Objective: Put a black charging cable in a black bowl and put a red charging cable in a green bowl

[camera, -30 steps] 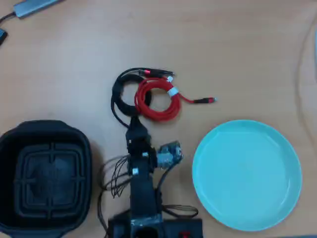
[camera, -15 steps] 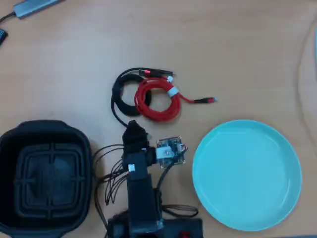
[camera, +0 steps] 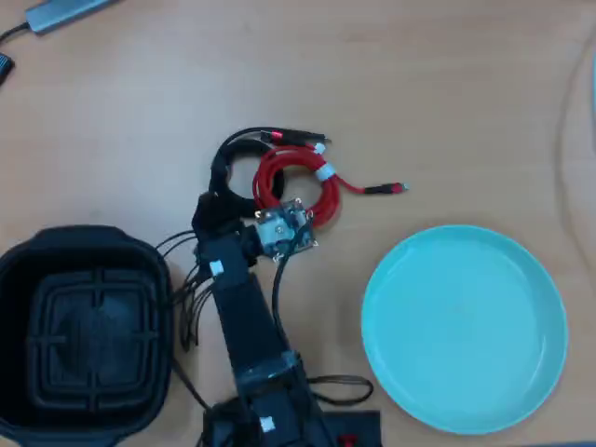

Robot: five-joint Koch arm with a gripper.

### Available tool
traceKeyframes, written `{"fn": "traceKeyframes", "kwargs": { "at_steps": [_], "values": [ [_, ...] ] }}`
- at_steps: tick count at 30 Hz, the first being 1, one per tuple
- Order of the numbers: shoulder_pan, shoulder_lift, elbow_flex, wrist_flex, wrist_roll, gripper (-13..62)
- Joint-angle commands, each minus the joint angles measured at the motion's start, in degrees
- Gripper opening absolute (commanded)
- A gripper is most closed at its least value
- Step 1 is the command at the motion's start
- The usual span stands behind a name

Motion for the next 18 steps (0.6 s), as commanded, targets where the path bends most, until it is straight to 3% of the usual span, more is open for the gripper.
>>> {"fn": "traceKeyframes", "kwargs": {
  "at_steps": [1, 18],
  "values": [
    [-1.23, -0.97, -5.80, 2.72, 0.97, 53.5],
    [-2.02, -9.58, -11.43, 4.39, 15.56, 53.5]
  ]
}}
